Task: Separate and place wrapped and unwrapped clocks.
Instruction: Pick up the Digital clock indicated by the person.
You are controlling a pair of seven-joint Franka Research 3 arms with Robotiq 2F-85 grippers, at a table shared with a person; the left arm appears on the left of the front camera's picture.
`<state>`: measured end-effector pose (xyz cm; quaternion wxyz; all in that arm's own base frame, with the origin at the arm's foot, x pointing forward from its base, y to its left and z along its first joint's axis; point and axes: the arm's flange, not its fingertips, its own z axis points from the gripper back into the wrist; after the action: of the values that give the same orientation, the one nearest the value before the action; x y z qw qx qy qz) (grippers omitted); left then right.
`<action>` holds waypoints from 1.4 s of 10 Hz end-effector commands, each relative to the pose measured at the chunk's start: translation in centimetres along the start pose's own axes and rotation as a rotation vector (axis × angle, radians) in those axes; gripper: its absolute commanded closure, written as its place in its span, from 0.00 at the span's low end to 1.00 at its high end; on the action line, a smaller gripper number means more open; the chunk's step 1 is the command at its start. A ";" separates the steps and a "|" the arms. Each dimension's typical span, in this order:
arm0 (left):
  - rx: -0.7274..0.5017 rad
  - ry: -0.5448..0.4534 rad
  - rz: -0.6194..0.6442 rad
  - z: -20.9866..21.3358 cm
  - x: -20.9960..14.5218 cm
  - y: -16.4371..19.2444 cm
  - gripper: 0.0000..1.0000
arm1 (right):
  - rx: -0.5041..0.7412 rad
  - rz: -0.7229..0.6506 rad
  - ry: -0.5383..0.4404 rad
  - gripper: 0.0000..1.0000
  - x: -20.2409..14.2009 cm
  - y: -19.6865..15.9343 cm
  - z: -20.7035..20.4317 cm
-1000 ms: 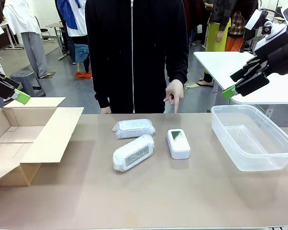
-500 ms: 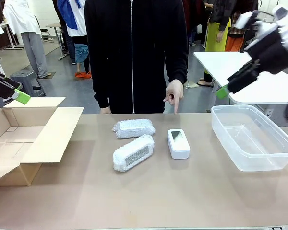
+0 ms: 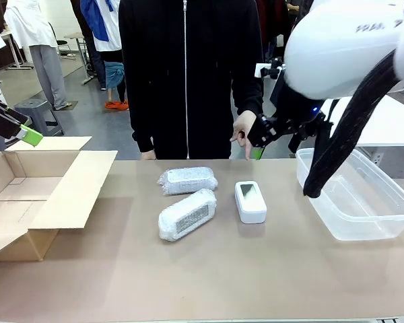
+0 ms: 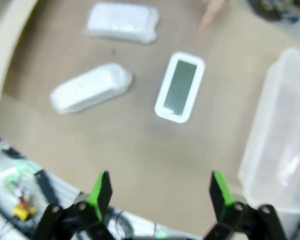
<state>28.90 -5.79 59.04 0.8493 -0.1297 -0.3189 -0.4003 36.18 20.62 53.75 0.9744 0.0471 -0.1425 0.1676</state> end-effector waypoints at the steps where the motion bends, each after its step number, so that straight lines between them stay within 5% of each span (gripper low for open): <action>1: 0.000 -0.003 0.001 0.0 0.0 0.1 0.00 | -0.031 -0.110 0.040 0.00 1.2 0.0 -3.2; 7: 0.000 -0.003 0.001 0.0 0.0 0.1 0.00 | -0.180 -0.234 0.085 0.00 3.4 -0.6 -13.1; 14: 0.000 -0.003 0.001 0.0 0.0 0.1 0.00 | -0.185 -0.301 0.065 0.00 5.3 -1.0 -19.7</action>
<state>28.89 -5.78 59.06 0.8492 -0.1297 -0.3191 -0.4002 45.22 23.46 36.72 0.9939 -0.0187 -0.1059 0.0246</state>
